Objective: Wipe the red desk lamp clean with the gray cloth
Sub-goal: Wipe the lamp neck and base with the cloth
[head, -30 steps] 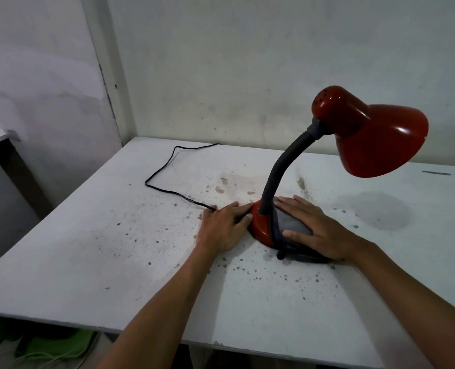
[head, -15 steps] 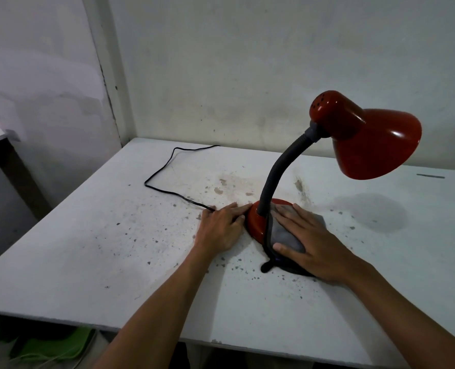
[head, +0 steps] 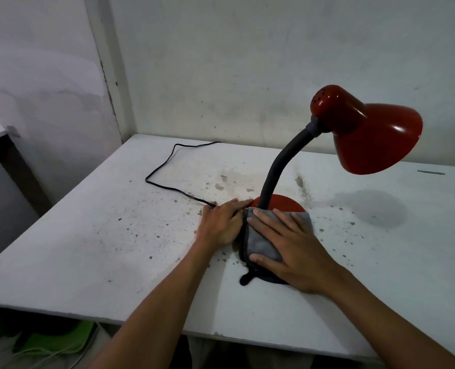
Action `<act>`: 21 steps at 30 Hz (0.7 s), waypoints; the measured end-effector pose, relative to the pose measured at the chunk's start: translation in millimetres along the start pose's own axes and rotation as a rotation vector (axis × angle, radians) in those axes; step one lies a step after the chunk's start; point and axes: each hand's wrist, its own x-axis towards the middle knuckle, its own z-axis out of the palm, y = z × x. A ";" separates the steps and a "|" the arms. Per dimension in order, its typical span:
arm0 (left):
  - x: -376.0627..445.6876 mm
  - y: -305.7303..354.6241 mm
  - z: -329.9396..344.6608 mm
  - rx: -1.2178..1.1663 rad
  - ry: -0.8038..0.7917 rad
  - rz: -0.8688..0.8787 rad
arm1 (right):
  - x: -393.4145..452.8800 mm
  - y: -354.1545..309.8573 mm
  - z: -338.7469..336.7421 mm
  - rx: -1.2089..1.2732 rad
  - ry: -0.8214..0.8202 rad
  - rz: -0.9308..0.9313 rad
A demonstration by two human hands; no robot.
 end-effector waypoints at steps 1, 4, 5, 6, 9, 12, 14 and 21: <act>-0.1 0.2 -0.5 -0.006 0.004 0.000 | 3.7 -2.2 0.6 -0.004 0.007 0.008; -1.1 2.9 -3.3 -0.025 0.008 0.000 | 10.5 -7.1 0.7 -0.007 0.020 0.028; -1.5 4.7 -3.6 -0.030 0.005 0.001 | 10.9 -7.1 0.8 -0.007 0.023 0.033; -2.0 3.9 -4.8 -0.033 0.005 0.001 | 12.6 -8.2 0.6 -0.012 0.025 0.029; -3.0 5.5 -4.4 -0.035 -0.012 0.007 | 8.1 -4.5 0.0 -0.043 0.025 0.007; -2.1 4.8 -3.7 -0.038 -0.018 0.000 | -2.8 3.2 -4.0 -0.020 0.025 -0.007; -0.9 3.8 -3.2 -0.034 -0.020 -0.001 | -12.2 12.0 -6.4 0.001 0.026 0.003; -1.2 2.8 -3.6 0.006 -0.048 0.027 | -20.5 47.9 -14.9 0.124 0.006 0.113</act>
